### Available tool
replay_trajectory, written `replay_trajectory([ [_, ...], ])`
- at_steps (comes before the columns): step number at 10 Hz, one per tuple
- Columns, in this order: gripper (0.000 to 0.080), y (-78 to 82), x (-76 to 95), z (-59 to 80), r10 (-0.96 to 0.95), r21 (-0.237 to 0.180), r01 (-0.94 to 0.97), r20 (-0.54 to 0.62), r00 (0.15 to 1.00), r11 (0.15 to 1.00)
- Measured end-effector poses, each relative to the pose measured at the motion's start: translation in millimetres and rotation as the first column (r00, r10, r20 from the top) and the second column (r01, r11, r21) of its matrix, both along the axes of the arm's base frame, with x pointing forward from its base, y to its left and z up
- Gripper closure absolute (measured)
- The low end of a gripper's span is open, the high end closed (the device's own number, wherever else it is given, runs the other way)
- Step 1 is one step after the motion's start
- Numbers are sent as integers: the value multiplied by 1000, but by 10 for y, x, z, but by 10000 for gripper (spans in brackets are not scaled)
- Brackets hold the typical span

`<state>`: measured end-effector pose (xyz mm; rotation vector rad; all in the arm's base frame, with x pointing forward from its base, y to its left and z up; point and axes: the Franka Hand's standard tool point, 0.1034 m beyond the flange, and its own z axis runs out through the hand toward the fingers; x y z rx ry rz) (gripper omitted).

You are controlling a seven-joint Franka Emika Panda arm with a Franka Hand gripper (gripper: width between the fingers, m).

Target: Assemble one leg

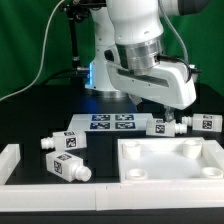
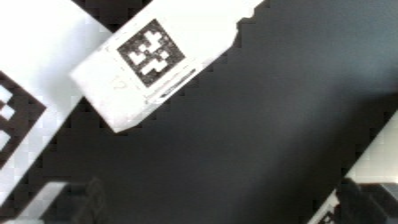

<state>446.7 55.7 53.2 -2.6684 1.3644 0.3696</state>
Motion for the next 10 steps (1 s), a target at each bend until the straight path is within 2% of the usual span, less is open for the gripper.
replay_trajectory([
  [2, 151, 4, -228, -129, -213, -4, 213, -60, 975, 977],
  [3, 151, 69, -328, -179, -284, -19, 283, -83, 955, 959],
  [5, 151, 144, -362, -233, -382, -39, 380, -65, 922, 924],
  [6, 151, 218, -346, -214, -406, -50, 403, -56, 912, 914],
  [7, 151, 259, -351, -211, -347, -70, 343, -55, 936, 937],
  [10, 151, 251, -357, -223, -354, -68, 350, -57, 934, 934],
])
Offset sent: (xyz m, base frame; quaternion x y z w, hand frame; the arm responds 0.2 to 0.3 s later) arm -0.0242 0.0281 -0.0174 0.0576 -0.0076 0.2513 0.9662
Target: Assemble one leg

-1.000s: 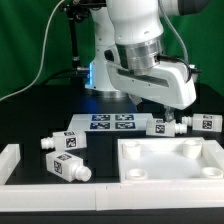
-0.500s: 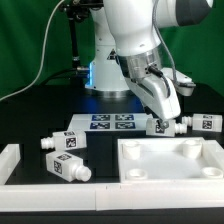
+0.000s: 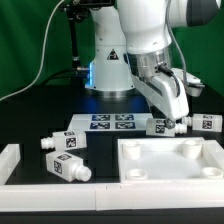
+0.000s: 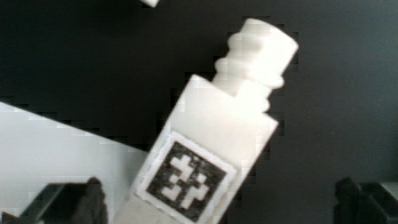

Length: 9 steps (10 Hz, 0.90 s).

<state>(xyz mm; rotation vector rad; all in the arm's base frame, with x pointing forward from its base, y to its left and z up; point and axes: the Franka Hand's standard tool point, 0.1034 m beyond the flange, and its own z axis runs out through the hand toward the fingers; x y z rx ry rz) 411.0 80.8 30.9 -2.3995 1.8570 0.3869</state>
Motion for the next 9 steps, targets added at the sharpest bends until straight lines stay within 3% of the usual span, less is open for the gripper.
replay_trajectory([
  [3, 151, -72, -159, -216, -66, -48, 67, 9, 998, 997],
  [5, 151, -86, -141, -242, -70, -62, 72, 24, 997, 995],
  [6, 290, -87, -142, -244, -70, -63, 72, 23, 997, 995],
  [7, 290, -87, -144, -246, -70, -63, 72, 23, 997, 995],
  [8, 430, -88, -145, -248, -70, -63, 71, 23, 997, 996],
  [9, 517, -103, -129, -243, -49, -62, 50, 27, 998, 997],
])
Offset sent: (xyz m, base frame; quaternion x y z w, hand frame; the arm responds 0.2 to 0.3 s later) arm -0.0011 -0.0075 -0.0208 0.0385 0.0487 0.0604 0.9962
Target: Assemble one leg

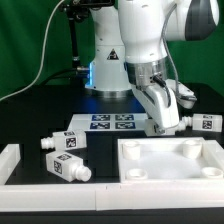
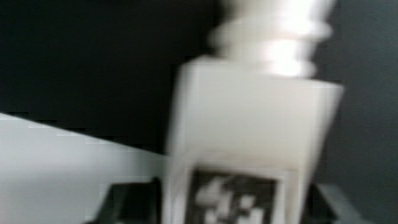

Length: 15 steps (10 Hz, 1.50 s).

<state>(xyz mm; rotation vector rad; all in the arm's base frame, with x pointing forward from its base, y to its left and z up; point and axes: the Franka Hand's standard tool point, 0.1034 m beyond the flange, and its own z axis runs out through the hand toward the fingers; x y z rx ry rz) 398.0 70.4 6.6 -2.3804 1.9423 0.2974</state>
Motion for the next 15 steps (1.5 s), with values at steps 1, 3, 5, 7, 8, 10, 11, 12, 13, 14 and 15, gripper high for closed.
replay_trajectory([
  [1, 517, -90, 98, 34, 85, 6, -85, 20, 996, 996],
  [3, 517, -315, 330, 127, 149, 19, -151, 57, 987, 988],
  [5, 517, -301, 362, 138, 300, 21, -303, 90, 950, 953],
  [7, 517, -86, 188, 67, 396, -1, -398, 100, 913, 917],
  [8, 516, -62, 99, 30, 403, 4, -405, 92, 910, 914],
  [10, 515, -92, 150, 45, 396, 0, -398, 99, 913, 917],
  [11, 515, -91, 146, 41, 397, 0, -398, 98, 913, 917],
  [12, 515, -92, 146, 40, 398, 0, -400, 98, 912, 917],
  [13, 515, -118, 172, 41, 496, -21, -497, 120, 860, 867],
  [14, 515, -147, 191, 35, 562, -49, -562, 141, 815, 826],
  [15, 515, -135, 182, 22, 602, -64, -600, 149, 785, 798],
])
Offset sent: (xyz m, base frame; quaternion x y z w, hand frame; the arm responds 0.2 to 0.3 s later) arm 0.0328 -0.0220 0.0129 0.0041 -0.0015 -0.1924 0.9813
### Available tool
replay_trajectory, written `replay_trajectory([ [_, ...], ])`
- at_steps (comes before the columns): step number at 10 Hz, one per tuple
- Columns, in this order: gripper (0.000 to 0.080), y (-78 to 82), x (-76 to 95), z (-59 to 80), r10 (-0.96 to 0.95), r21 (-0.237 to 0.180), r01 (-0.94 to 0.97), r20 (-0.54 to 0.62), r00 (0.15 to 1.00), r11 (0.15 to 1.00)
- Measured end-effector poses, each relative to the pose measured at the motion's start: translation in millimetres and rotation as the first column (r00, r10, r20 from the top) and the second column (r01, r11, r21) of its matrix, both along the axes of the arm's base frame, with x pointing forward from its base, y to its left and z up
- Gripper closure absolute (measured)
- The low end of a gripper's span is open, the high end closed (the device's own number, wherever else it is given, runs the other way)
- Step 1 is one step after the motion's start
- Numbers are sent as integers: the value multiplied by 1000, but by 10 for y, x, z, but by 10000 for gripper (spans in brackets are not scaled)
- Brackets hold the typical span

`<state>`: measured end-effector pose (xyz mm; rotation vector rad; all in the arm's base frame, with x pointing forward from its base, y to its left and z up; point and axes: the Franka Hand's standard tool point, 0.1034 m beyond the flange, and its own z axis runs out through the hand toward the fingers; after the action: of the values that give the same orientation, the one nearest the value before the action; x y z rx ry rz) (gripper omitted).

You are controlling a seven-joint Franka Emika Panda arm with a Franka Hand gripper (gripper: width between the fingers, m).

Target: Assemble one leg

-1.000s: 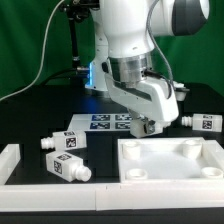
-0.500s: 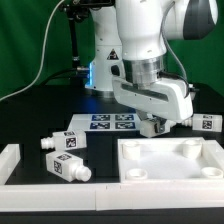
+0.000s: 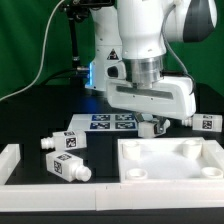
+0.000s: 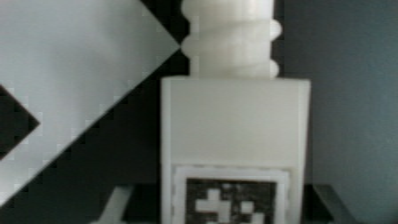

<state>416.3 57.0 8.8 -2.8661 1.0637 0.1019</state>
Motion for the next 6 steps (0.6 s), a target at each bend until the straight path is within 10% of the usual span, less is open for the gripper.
replay_trajectory([
  [4, 515, 47, -3, -7, 24, -3, -24, 13, 1000, 1000],
  [6, 280, 50, -4, -6, 24, 0, -24, 8, 1000, 1000],
])
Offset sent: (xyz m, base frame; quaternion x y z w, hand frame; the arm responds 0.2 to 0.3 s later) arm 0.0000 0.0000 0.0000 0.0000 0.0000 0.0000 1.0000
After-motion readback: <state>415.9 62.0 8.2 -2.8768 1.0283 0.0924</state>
